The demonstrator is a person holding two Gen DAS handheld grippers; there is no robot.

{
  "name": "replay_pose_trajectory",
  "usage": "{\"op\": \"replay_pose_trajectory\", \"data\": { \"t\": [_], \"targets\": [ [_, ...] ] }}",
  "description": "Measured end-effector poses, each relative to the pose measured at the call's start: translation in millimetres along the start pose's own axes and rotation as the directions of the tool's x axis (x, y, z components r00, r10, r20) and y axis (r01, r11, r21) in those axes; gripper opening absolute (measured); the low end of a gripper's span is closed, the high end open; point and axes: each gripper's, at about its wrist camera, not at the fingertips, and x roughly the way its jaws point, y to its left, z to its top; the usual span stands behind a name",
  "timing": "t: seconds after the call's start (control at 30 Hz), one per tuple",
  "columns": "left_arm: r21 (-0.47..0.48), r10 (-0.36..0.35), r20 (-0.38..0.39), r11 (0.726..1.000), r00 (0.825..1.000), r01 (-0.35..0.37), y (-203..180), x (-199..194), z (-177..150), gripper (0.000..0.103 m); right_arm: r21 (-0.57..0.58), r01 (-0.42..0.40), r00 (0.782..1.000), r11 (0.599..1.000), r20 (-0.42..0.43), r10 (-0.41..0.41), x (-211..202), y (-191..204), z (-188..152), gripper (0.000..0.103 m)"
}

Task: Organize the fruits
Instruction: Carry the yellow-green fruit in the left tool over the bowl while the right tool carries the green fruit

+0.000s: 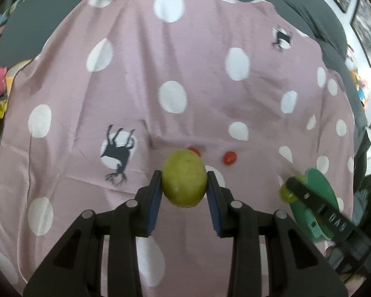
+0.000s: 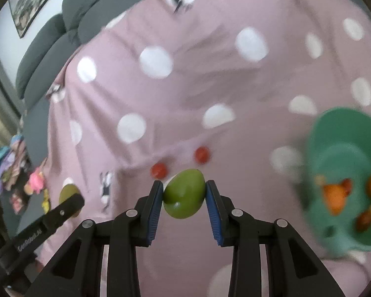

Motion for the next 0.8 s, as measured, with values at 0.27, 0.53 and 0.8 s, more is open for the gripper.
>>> {"op": "replay_pose_trajectory", "data": {
  "t": [0.27, 0.53, 0.8],
  "targets": [
    [0.116, -0.101, -0.034, 0.988, 0.994, 0.104, -51, -4, -15, 0.035, 0.017, 0.061, 0.988, 0.998, 0.143, -0.063, -52, -36, 19, 0.036],
    [0.246, -0.193, -0.068, 0.948, 0.979, 0.204, -117, -4, -29, 0.035, 0.039, 0.199, 0.952, 0.979, 0.23, -0.202, -84, -67, 26, 0.036],
    [0.338, -0.214, -0.096, 0.911, 0.972, 0.234, -182, 22, -38, 0.035, 0.064, 0.266, 0.933, 0.962, 0.233, -0.274, -93, -97, 30, 0.036]
  ]
}}
